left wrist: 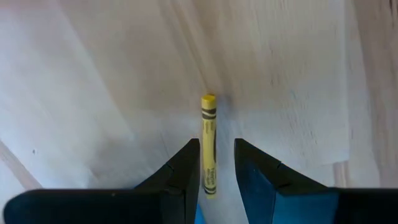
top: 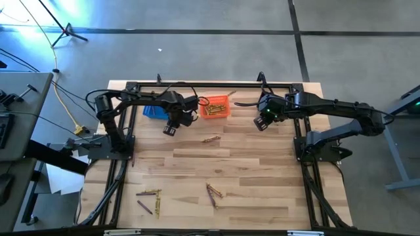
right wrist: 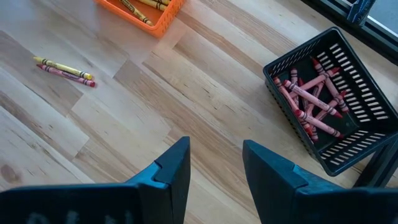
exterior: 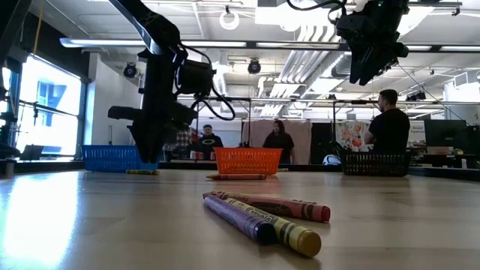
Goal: Sort crayons
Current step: Put the yellow crayon into the orange bin
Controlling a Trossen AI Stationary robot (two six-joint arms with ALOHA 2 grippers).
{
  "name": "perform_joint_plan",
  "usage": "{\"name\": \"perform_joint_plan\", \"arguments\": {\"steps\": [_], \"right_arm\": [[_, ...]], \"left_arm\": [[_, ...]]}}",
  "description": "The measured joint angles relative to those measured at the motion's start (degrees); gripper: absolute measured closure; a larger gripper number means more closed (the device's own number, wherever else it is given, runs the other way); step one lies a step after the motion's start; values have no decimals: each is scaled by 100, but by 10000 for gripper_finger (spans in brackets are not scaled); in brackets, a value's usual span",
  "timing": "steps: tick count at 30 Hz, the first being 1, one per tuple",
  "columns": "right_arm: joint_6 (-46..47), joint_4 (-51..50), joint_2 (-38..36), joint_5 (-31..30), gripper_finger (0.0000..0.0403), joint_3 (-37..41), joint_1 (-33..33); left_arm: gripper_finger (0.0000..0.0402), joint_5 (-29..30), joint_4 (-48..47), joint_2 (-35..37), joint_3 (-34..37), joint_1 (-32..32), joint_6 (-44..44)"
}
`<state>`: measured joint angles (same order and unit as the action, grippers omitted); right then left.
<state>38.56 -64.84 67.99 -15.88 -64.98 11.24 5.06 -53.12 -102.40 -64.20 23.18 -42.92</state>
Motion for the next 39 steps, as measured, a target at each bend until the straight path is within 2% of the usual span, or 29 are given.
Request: {"name": "perform_joint_plan", "arguments": {"steps": [11,20,27,30,35,39], "right_arm": [[0,-1,0,0,269,1,0],[-1,-2,-2,0,269,1,-1],[-1,-2,-2,0,269,1,1],[-1,-2,-2,0,269,0,0],[0,-2,-2,0,269,1,-1],[-1,-2,-2,0,269,0,-1]], "left_arm": [[316,3,2,-8,0,0,-128],[316,17,141,-430,0,-2,-119],[318,38,184,-482,-11,-2,-83],[333,33,199,-482,-11,-15,30],[390,68,205,-484,-9,-127,461],[395,108,192,-487,-7,-245,930]]}}
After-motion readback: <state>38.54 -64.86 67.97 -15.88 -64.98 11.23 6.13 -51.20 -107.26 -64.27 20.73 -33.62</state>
